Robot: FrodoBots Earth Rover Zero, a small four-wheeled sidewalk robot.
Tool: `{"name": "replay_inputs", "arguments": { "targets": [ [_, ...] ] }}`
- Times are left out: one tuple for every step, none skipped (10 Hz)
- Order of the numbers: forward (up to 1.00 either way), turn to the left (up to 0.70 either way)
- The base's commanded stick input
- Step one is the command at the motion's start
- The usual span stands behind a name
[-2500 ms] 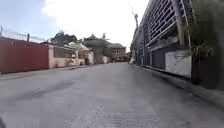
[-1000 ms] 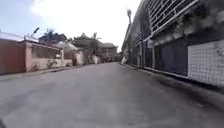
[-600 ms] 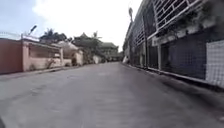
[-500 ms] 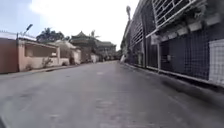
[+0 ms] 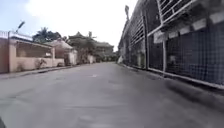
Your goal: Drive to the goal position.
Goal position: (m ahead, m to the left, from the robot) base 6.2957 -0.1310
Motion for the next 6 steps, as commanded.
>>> {"name": "replay_inputs", "arguments": {
  "targets": [
    [1.0,0.0],
    [1.0,0.0],
    [1.0,0.0],
    [1.0,0.0],
    [1.0,0.0],
    [1.0,0.0]
  ]
}}
